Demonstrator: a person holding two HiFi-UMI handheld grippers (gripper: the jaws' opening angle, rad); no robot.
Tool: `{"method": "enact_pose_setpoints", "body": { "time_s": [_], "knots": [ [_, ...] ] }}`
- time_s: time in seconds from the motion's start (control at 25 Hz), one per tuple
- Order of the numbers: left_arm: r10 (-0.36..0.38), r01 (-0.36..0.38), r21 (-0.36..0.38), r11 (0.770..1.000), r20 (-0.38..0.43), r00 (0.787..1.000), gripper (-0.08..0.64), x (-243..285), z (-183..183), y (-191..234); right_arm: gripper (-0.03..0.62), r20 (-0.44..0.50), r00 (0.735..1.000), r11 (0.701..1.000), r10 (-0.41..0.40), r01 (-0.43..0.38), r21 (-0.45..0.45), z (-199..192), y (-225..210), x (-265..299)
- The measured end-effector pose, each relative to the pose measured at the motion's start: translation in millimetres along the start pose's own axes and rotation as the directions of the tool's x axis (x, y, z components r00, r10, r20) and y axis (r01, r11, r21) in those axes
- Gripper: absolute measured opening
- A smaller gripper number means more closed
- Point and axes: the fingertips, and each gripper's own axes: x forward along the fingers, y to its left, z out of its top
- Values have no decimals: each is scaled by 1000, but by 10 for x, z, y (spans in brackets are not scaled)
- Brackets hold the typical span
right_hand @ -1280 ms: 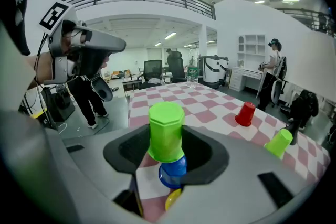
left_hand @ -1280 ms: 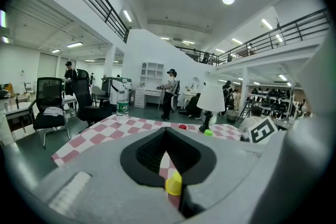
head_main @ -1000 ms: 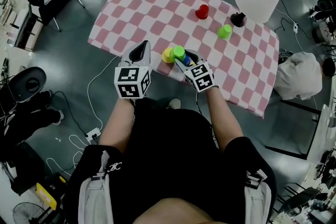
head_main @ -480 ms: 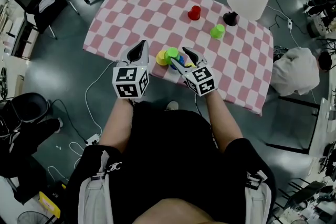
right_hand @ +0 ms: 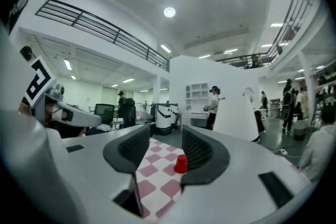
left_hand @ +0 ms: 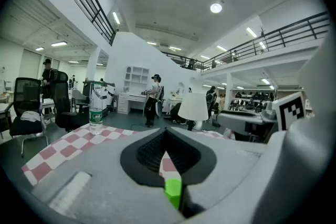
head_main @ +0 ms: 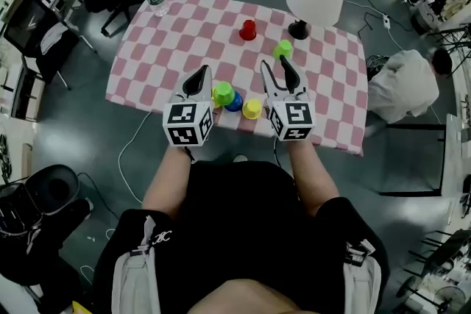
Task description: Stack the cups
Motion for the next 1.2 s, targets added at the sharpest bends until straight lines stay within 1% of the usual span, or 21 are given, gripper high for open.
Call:
{"method": "enact_pose_setpoints", "body": {
  "time_s": [0.08, 0.12, 0.24, 0.28, 0.52, 0.76, 0.92, 1.04, 1.16, 1.2],
  "knots": [
    [-20, 20, 1, 1000, 5, 1000, 15, 56, 35, -75, 185, 29, 996, 997, -83, 83, 10, 89, -192, -81],
    [-30, 30, 3, 1000, 8, 1000, 15, 85, 58, -116, 168, 39, 992, 992, -123, 123, 11, 118, -282, -128],
    [-60, 60, 9, 998, 20, 998, 15, 161, 131, -255, 29, 52, 974, 976, -219, 219, 2, 157, -497, -274],
    [-70, 70, 12, 998, 23, 997, 15, 185, 148, -303, 9, 50, 971, 972, -234, 235, -3, 157, -540, -314],
    [-123, 123, 29, 992, 19, 992, 15, 305, 163, -555, 5, 33, 961, 961, -275, 275, -12, 106, -724, -488],
    [-146, 146, 53, 988, 12, 989, 15, 376, 187, -712, 5, 34, 953, 954, -300, 300, 3, 54, -902, -574],
    [-140, 140, 65, 988, -1, 990, 15, 400, 176, -728, 5, 25, 962, 962, -273, 273, 6, -39, -969, -475],
    [-128, 128, 69, 989, -7, 992, 15, 409, 171, -708, 5, 12, 963, 963, -270, 270, 7, -116, -1049, -366],
    [-111, 112, 70, 991, -16, 994, 15, 414, 158, -657, 6, -10, 966, 966, -259, 259, 25, -211, -1150, -196],
    [-104, 105, 67, 992, -19, 994, 15, 412, 153, -628, 18, -17, 969, 968, -247, 248, 34, -245, -1175, -125]
  ]
}}
